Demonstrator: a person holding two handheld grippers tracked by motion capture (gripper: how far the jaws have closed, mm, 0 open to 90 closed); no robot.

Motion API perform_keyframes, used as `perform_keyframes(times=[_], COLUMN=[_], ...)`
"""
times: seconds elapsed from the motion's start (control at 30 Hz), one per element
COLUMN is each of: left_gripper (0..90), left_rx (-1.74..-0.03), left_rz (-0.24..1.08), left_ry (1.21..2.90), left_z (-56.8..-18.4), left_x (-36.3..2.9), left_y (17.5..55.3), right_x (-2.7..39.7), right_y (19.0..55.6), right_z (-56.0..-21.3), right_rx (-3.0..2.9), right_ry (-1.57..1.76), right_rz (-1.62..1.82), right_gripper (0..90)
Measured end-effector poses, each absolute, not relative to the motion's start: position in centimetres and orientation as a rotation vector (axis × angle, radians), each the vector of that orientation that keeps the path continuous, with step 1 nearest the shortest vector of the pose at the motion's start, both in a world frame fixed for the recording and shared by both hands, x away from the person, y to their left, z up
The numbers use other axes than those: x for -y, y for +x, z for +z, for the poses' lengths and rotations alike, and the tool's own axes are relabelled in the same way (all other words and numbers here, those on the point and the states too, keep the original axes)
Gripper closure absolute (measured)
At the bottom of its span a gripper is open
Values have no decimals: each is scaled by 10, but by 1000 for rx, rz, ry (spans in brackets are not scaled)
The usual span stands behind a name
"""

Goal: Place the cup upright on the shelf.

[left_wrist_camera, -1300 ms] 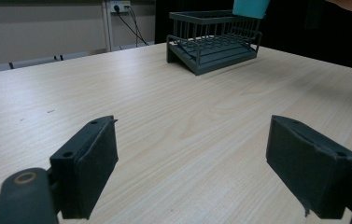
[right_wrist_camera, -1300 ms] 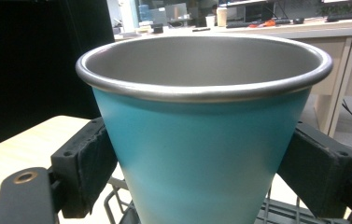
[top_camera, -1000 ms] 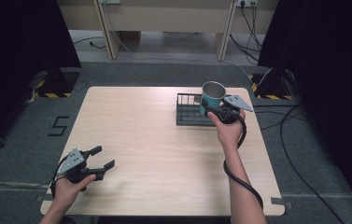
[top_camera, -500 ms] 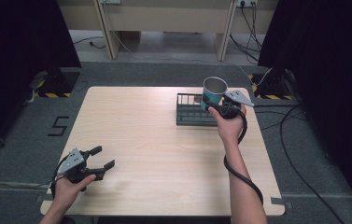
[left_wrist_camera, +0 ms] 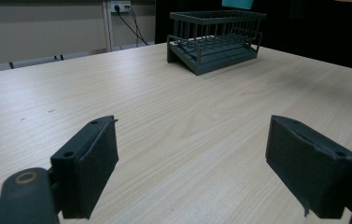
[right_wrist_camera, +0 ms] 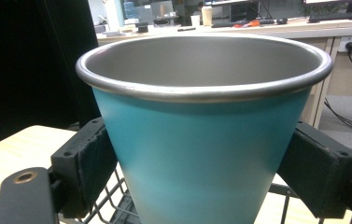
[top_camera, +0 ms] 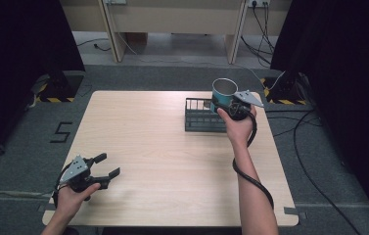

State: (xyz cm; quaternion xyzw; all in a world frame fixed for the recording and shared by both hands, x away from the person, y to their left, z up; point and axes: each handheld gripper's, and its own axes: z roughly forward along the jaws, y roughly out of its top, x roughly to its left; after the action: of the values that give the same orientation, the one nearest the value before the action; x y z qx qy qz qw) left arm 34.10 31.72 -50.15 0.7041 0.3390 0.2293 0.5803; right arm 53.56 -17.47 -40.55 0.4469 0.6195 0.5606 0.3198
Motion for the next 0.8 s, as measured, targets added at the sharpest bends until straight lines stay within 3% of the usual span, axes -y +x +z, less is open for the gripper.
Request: perform_keyframes(times=[0.8], left_gripper=[164], left_rx=[-787], left_rz=[534], left_ry=[1642], left_z=[-501], left_x=[-318], left_y=[341], right_x=[166], right_y=[562], right_z=[-420], right_rx=[-1652], right_ry=[1267], right_rz=[1377], right_gripper=[173])
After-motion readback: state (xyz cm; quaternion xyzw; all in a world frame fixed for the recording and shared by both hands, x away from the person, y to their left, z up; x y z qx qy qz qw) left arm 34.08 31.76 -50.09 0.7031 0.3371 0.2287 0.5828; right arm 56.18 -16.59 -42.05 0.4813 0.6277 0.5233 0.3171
